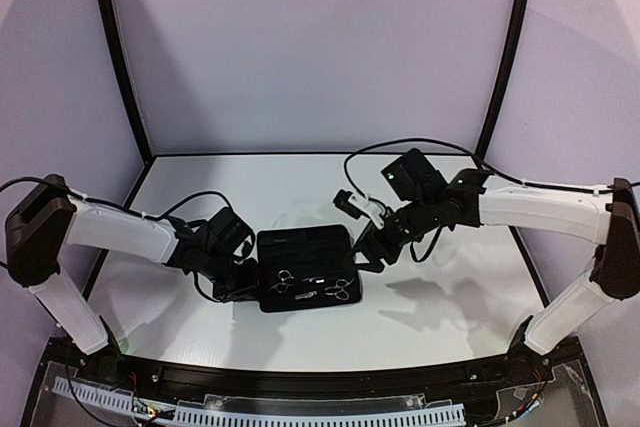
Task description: Sort the hair-cutting tools
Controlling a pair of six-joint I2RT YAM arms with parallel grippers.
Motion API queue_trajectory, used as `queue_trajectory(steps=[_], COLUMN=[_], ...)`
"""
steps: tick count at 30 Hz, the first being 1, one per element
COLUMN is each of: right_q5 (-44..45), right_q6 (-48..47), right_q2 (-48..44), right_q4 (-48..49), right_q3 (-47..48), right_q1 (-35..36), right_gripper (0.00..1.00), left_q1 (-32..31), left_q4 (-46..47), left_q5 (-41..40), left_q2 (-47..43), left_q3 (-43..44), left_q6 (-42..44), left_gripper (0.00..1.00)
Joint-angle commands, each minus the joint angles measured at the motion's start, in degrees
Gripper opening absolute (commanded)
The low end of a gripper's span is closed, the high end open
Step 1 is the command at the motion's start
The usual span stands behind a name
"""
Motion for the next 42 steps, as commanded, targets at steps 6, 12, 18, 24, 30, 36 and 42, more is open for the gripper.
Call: queue_trajectory(steps=[6,12,18,24,30,36,42], right_q5=[5.1,9.3,11.4,9.9,9.0,10.0,10.0], right_q6=[-19.0,-21.0,-21.7,-22.5,-23.0,-23.4,-23.6], right_q2=[9.2,13.7,15.2,17.2,18.8,20.2,21.4], right_q4=[-2.7,0.6,4.0,3.1,2.1,2.5,1.4], right_q3=[1.1,1.6,1.2,2.5,3.3,4.0,4.7], right_q1=[3.5,4.9,5.0,5.0,5.1,5.0,5.0], right_gripper=[0.68,0.62,0.59,0.59,0.58,0.58,0.53], left_q1=[0.1,0.1,0.1,0.1,0.1,0.1,0.1], left_q4=[-2.9,-3.0,-2.4,-1.9,-2.0,-1.8,-1.8], left_q5=[-0.9,-0.4,0.1,0.5,0.7,0.8,0.7], left_q2=[2.4,2.7,2.7,2.7,2.6,2.5,2.6], left_q3=[0.9,0.9,0.2,-0.2,-0.4,-0.6,-0.7], left_q6=[3.2,3.2,3.0,2.8,2.8,2.8,2.7], left_gripper=[0.01,0.01,0.01,0.01,0.01,0.01,0.01])
